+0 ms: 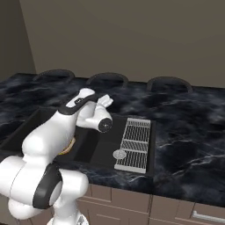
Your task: Pick the banana from the cabinet and place it in the bowl. Then pick the bowl and place it in the sink. Then turn on the sink facuet.
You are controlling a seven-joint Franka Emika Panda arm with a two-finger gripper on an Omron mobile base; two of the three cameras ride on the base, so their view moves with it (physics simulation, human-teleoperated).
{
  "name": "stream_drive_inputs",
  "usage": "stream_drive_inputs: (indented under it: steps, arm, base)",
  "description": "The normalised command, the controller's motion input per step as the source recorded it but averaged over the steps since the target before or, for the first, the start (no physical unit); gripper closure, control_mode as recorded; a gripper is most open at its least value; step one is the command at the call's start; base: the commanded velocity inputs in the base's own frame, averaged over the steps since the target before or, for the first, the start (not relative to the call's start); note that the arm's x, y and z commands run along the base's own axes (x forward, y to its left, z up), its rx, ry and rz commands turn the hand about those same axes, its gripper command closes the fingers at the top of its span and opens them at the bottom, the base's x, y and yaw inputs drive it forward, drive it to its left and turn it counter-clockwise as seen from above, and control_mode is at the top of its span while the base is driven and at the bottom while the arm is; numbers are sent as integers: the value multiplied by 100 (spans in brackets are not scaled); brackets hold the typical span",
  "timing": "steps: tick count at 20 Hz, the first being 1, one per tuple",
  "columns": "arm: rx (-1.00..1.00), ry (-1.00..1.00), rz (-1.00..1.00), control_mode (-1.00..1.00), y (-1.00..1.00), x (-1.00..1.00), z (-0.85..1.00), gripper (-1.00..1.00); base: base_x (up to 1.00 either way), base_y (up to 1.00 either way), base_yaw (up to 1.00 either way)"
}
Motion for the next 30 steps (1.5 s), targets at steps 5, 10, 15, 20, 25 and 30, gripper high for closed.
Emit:
stream_drive_inputs:
  steps: [5,10,15,20,25,30]
  arm:
    - [27,8,1,-100,-8,68,-60,-100]
    - [18,0,6,-100,0,82,-50,-100]
    - [9,0,0,-100,0,97,-27,-100]
    - [0,8,4,-100,0,89,-38,-100]
    - [0,8,3,-100,0,88,-25,-100]
    - [0,10,3,-100,0,89,-18,-100]
  base:
    - [0,0,0]
    - [0,0,0]
    - [0,0,0]
    - [0,0,0]
    - [0,0,0]
    - [0,0,0]
